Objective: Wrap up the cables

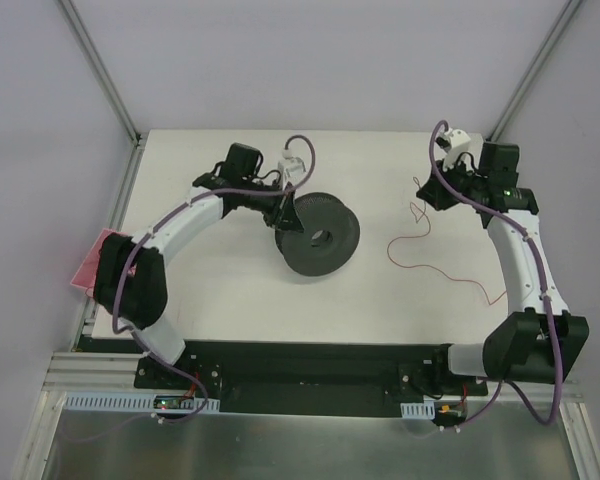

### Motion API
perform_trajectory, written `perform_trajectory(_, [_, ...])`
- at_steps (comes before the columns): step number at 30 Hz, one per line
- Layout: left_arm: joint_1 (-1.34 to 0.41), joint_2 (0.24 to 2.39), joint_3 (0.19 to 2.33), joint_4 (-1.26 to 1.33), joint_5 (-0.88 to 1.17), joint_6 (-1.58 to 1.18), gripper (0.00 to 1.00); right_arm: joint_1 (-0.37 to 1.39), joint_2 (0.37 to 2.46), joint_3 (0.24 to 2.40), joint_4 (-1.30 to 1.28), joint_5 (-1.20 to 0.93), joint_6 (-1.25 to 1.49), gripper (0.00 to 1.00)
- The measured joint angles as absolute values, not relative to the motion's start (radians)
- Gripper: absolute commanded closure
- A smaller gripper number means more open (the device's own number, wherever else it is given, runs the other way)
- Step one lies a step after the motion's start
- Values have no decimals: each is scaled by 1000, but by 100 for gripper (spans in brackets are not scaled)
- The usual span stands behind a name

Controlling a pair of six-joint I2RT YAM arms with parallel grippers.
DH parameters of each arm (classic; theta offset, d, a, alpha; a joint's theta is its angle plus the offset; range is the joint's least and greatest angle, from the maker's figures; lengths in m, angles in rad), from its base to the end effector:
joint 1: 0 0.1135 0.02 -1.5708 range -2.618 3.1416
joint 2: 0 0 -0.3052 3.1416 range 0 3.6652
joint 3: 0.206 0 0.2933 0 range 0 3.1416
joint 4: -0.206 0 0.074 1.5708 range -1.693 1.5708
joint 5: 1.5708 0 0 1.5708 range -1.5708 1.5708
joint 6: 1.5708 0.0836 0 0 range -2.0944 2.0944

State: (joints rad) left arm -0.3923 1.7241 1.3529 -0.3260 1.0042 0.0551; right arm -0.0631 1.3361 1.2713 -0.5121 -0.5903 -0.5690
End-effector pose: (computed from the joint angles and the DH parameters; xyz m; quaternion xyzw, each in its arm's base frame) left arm 0.3861 -0.2361 0.2906 0.3747 0.7293 -0.4921 0.2924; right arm 0.3619 0.0238 0.3734 -0.3447 0.7796 0.1013 0.5130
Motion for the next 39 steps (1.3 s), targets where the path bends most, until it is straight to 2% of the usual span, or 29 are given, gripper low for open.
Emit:
perform_trajectory(4, [-500, 1589, 1256, -374, 895, 256, 100, 18, 1324, 1255, -509, -570, -575, 99])
perform_trajectory(9, [-588, 1537, 1213, -406, 807, 437, 100, 113, 1294, 1224, -508, -564, -596, 99])
perform_trajectory(11, [-609, 1530, 1211, -403, 764, 494, 91, 133, 1279, 1203, -505, -572, -608, 99])
perform_trajectory(12, [-617, 1525, 1207, -401, 741, 522, 89, 139, 1272, 1192, -505, -582, -614, 99])
perform_trajectory(16, [-640, 1499, 1177, -406, 680, 600, 66, 163, 1236, 1138, -503, -631, -648, 99])
perform_trajectory(17, [-642, 1492, 1169, -408, 671, 618, 47, 167, 1231, 1129, -504, -644, -659, 99])
perform_trajectory(20, [-643, 1478, 1163, -411, 652, 653, 14, 176, 1228, 1121, -505, -671, -685, 99])
perform_trajectory(23, [-642, 1459, 1176, -426, 630, 652, 2, 181, 1228, 1121, -505, -687, -709, 99])
perform_trajectory(28, [-623, 1382, 1239, -444, 618, 580, 1, 189, 1228, 1126, -514, -704, -746, 99])
perform_trajectory(32, [-483, 1323, 1311, -408, 687, 404, 1, 229, 1228, 1147, -540, -719, -806, 99])
perform_trajectory(36, [-341, 1356, 1340, -319, 736, 293, 1, 286, 1253, 1206, -594, -737, -872, 99])
perform_trajectory(39, [-297, 1437, 1349, -290, 868, 299, 1, 324, 1321, 1298, -632, -761, -904, 99])
